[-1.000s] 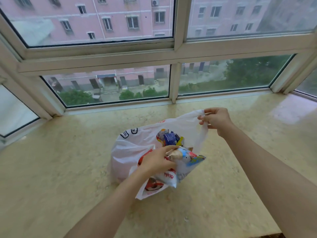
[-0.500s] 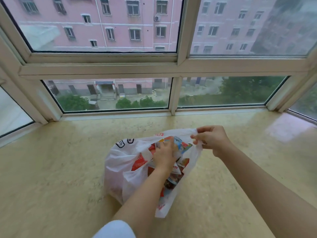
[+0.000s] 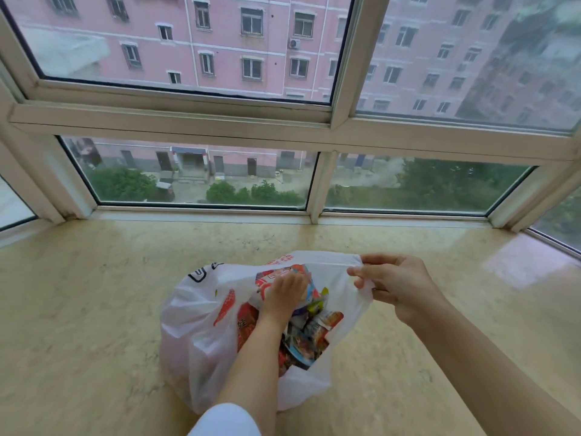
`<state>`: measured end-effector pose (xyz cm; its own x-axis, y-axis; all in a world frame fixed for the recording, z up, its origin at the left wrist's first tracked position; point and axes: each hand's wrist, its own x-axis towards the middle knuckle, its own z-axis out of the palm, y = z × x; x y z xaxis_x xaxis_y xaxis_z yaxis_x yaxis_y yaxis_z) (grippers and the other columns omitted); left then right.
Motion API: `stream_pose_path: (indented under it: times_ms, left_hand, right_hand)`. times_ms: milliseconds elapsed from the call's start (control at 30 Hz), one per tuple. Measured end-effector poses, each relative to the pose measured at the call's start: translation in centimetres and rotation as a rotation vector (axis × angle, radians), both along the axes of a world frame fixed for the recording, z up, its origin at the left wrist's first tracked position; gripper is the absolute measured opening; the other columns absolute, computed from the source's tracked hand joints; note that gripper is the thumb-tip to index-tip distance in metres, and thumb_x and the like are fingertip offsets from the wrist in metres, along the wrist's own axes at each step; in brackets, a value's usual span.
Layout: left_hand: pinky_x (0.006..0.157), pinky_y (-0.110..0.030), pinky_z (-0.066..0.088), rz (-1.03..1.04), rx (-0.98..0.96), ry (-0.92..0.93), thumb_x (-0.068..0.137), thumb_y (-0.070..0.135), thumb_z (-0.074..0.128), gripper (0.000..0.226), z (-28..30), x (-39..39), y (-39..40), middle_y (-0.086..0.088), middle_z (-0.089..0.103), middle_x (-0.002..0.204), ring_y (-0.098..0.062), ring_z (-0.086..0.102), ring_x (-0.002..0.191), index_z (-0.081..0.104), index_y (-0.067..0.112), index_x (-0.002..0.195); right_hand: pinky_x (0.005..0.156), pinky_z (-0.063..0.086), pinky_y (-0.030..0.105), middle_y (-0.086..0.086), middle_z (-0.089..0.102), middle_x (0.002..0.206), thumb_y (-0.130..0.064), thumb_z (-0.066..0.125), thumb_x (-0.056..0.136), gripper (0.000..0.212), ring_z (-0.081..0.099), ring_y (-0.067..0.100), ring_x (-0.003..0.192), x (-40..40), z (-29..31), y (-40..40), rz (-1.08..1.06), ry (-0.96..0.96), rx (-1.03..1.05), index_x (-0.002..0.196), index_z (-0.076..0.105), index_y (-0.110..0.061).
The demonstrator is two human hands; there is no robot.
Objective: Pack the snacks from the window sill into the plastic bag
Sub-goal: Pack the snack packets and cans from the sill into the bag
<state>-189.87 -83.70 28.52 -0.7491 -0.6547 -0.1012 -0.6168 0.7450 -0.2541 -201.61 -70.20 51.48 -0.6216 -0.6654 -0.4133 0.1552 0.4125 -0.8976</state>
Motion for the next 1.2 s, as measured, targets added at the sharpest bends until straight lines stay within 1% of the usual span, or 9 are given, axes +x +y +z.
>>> stream_pose_path:
  times_ms: [100, 167, 333, 500, 567, 633, 867, 1033, 1200]
  left_hand:
    - [0.076, -0.027, 0.046, 0.12, 0.127, -0.022, 0.073, 0.017, 0.071, 0.081, 2.5, 0.3, 0.2, -0.012, 0.045, 0.115, -0.023, 0.052, 0.1, 0.026, 0.014, 0.14]
    - [0.104, -0.034, 0.036, 0.127, 0.267, -0.072, 0.095, 0.01, 0.048, 0.074, 2.2, 1.2, 0.5, -0.012, 0.013, 0.156, -0.031, 0.022, 0.141, 0.001, 0.008, 0.152]
    - [0.117, -0.044, 0.005, 0.135, 0.238, -0.298, 0.104, 0.034, 0.03, 0.068, 3.0, 1.3, -0.2, -0.009, -0.02, 0.158, -0.03, -0.013, 0.146, -0.014, 0.01, 0.15]
    - [0.107, -0.044, 0.035, 0.032, 0.216, -0.093, 0.097, 0.017, 0.047, 0.07, 7.2, 2.1, 2.4, -0.019, 0.012, 0.157, -0.032, 0.023, 0.141, 0.006, 0.0, 0.15]
    - [0.071, -0.029, 0.052, -0.063, 0.181, 0.038, 0.079, 0.012, 0.067, 0.067, 8.2, 4.7, 4.2, -0.01, 0.05, 0.133, -0.023, 0.054, 0.113, 0.041, 0.007, 0.14]
    - [0.041, -0.021, 0.032, -0.178, 0.071, 0.057, 0.051, 0.015, 0.081, 0.056, 9.2, 7.5, 5.0, 0.004, 0.065, 0.097, -0.011, 0.06, 0.064, 0.067, 0.019, 0.105]
    - [0.094, -0.034, 0.04, -0.264, -0.23, 0.366, 0.064, -0.005, 0.058, 0.063, 10.7, 15.0, 6.6, 0.002, 0.056, 0.13, -0.017, 0.053, 0.119, 0.058, 0.022, 0.121]
    - [0.088, -0.043, 0.039, 0.549, -0.002, 0.755, 0.055, 0.023, 0.084, 0.082, 11.3, 20.3, 8.4, -0.008, 0.046, 0.126, -0.03, 0.044, 0.114, 0.044, 0.019, 0.127]
    - [0.083, -0.035, 0.046, 1.669, 1.094, 1.561, 0.086, 0.016, 0.067, 0.054, 12.1, 22.6, 11.1, -0.026, 0.046, 0.138, -0.038, 0.047, 0.126, 0.047, -0.004, 0.131]
  right_hand:
    - [0.059, 0.057, 0.032, 0.016, 0.069, 0.075, 0.007, 0.078, 0.069, 0.029, 0.065, 0.017, 0.051, 0.4, 0.2, -1.2, -0.031, -0.026, -0.031, 0.095, 0.068, 0.001]
    - [0.06, 0.057, 0.032, 0.015, 0.069, 0.075, 0.007, 0.078, 0.069, 0.03, 0.065, 0.016, 0.051, 0.7, 0.1, -2.1, -0.043, -0.046, -0.044, 0.097, 0.067, 0.001]
    - [0.063, 0.058, 0.034, 0.016, 0.071, 0.083, 0.003, 0.078, 0.071, 0.03, 0.068, 0.017, 0.056, 1.4, -0.5, -3.3, -0.001, -0.057, -0.045, 0.098, 0.067, -0.002]
    - [0.063, 0.057, 0.03, 0.01, 0.073, 0.082, 0.009, 0.07, 0.078, 0.028, 0.071, 0.021, 0.069, 1.7, -1.5, -2.5, 0.035, -0.078, -0.068, 0.102, 0.064, -0.004]
    - [0.071, 0.055, 0.033, 0.013, 0.073, 0.088, 0.014, 0.068, 0.076, 0.033, 0.07, 0.021, 0.075, 1.9, -2.0, -2.0, 0.051, -0.083, -0.061, 0.104, 0.063, -0.004]
    - [0.075, 0.055, 0.035, 0.011, 0.073, 0.089, 0.015, 0.069, 0.074, 0.038, 0.069, 0.02, 0.081, 2.4, -2.5, -1.7, 0.072, -0.074, -0.063, 0.106, 0.063, -0.005]
    - [0.059, 0.054, 0.024, 0.012, 0.072, 0.089, 0.017, 0.067, 0.074, 0.041, 0.07, 0.013, 0.07, 5.2, -3.9, -1.4, 0.176, -0.048, -0.055, 0.11, 0.062, -0.002]
    - [0.06, 0.051, 0.02, 0.008, 0.072, 0.083, 0.016, 0.064, 0.077, 0.049, 0.067, 0.012, 0.077, 6.8, -4.6, 0.0, 0.224, 0.081, -0.035, 0.117, 0.061, -0.013]
    - [0.081, 0.055, 0.043, 0.011, 0.072, 0.082, 0.004, 0.076, 0.073, 0.043, 0.068, 0.025, 0.081, 7.0, -6.2, 1.9, 0.071, 0.193, 0.031, 0.114, 0.067, -0.006]
